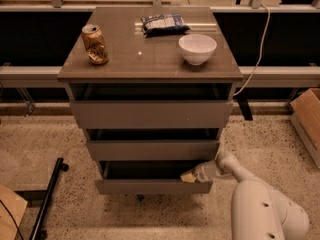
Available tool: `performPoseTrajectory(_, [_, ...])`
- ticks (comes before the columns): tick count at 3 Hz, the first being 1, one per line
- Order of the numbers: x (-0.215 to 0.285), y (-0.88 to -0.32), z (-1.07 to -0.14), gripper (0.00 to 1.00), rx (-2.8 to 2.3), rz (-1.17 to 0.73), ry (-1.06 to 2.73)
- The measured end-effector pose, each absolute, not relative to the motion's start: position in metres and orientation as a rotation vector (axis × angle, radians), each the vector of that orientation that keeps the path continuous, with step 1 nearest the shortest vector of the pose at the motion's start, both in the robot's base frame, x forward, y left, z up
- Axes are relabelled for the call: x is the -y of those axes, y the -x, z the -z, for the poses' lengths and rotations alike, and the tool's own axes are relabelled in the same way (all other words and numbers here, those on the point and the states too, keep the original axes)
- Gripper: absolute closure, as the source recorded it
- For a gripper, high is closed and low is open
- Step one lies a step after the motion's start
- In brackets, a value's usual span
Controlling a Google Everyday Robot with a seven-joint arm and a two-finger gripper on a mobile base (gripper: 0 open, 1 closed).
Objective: Open bottom drawer
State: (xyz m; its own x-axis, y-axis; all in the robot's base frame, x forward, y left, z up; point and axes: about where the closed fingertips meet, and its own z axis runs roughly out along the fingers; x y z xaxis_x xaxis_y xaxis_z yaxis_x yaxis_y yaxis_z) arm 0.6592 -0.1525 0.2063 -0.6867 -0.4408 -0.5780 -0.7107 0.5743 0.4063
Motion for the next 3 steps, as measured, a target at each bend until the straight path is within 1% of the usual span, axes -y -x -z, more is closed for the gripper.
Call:
performPoseTrajectory(1, [0.152,-0.659,-0.209,0.11,-2.393,-0.884,0.928])
performPoseTrajectory(2, [0.153,-0.639,-0.199,0.07,-2.463,-0.922,0.926])
performPoseTrajectory(3, [0.153,-0.639,-0.200,0.26,-2.463,-0.922,0.926])
